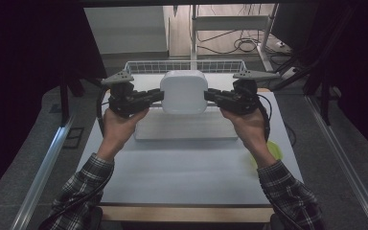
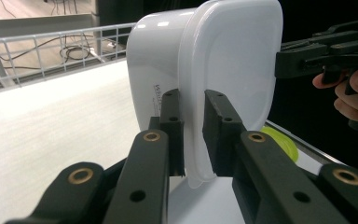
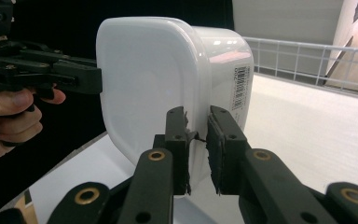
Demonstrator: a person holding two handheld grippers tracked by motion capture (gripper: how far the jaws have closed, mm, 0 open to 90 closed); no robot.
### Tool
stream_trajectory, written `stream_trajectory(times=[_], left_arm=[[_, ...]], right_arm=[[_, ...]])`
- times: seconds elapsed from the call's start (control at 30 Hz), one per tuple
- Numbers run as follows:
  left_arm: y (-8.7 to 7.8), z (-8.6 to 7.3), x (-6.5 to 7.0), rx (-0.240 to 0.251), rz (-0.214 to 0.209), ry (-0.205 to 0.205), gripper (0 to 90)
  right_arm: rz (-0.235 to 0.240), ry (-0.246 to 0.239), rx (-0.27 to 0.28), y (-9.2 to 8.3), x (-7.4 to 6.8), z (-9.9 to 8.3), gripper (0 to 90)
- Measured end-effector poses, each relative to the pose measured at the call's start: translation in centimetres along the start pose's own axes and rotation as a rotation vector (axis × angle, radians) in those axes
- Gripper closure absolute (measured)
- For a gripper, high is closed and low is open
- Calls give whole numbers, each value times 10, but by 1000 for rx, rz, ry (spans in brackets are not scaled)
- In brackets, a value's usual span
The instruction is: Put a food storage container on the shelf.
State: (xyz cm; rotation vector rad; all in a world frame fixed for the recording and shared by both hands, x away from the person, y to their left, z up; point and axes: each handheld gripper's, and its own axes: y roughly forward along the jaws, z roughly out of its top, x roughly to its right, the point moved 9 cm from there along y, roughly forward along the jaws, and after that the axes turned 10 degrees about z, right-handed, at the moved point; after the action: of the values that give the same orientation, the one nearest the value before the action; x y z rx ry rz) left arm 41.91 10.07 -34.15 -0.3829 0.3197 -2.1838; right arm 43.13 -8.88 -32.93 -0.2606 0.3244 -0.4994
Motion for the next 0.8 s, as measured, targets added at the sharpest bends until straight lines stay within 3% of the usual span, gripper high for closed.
stream_trajectory(times=[0.27,0.53,0.8], left_arm=[[15,8,-12,-13,10,-18,789],[28,5,-23,-28,8,-65,786],[35,7,-28,-24,-2,-79,776]], right_arm=[[-12,38,7,10,18,8,786],[-20,61,-1,22,32,10,783],[-31,83,-3,29,42,11,768]])
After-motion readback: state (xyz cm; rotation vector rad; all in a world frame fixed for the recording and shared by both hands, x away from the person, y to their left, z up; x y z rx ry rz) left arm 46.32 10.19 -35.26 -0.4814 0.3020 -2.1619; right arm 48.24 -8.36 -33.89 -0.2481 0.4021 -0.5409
